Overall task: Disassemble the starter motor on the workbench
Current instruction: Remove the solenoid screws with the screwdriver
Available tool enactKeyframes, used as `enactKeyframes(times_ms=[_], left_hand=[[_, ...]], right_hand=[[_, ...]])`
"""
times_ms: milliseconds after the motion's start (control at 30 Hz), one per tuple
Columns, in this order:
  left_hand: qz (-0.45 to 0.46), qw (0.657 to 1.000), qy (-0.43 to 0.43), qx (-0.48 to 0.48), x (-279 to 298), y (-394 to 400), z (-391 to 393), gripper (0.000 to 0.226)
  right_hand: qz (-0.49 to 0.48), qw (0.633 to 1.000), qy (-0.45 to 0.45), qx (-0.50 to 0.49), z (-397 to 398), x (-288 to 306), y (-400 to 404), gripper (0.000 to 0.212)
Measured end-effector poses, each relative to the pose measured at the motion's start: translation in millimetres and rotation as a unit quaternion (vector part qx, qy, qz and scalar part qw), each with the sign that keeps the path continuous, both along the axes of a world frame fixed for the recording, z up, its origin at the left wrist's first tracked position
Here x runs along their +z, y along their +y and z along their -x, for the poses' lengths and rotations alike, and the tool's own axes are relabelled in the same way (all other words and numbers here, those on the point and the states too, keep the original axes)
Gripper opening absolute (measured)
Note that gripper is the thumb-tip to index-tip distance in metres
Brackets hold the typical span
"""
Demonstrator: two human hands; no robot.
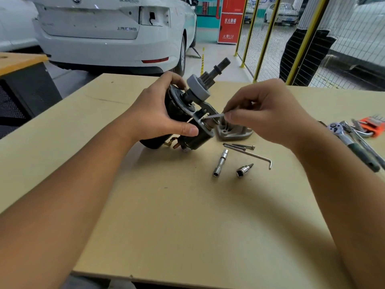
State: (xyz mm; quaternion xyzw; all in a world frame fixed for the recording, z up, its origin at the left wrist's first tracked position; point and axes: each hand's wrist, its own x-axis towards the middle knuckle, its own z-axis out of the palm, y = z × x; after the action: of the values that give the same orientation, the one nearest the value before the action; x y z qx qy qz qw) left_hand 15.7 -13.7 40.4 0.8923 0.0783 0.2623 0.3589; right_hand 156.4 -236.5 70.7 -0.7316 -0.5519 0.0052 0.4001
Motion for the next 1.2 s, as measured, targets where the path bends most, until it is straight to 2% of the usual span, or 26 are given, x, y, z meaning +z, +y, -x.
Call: enactKeyframes(times_ms=[67,300,733,1200], left_hand=[[-0.001,1.000,-0.006,-0.011,0.2,-0.7,0.5,0.091],[-0.013,1.000,-0.016,-0.019,0.4,-3.5,1.8,0.093],[-0.066,0.997,0.004,-0.035,3.8,-9.5,-0.6,0.097],[-0.048,0.999,0.001,-0.024,4.2,-8.4,0.3,0.096]], right_hand=[[-0.015,1.000,0.000,-0.006,-0.2,2.2,-1.1,0.008],[0.029,1.000,0.005,0.011,5.0,-0.4,1.2,0.010],[0.031,0.996,0.070,0.045,-3.0,0.5,-2.3,0.011],[0.035,0.997,0.064,0.027,-2.3,-0.8,-0.5,0.011]])
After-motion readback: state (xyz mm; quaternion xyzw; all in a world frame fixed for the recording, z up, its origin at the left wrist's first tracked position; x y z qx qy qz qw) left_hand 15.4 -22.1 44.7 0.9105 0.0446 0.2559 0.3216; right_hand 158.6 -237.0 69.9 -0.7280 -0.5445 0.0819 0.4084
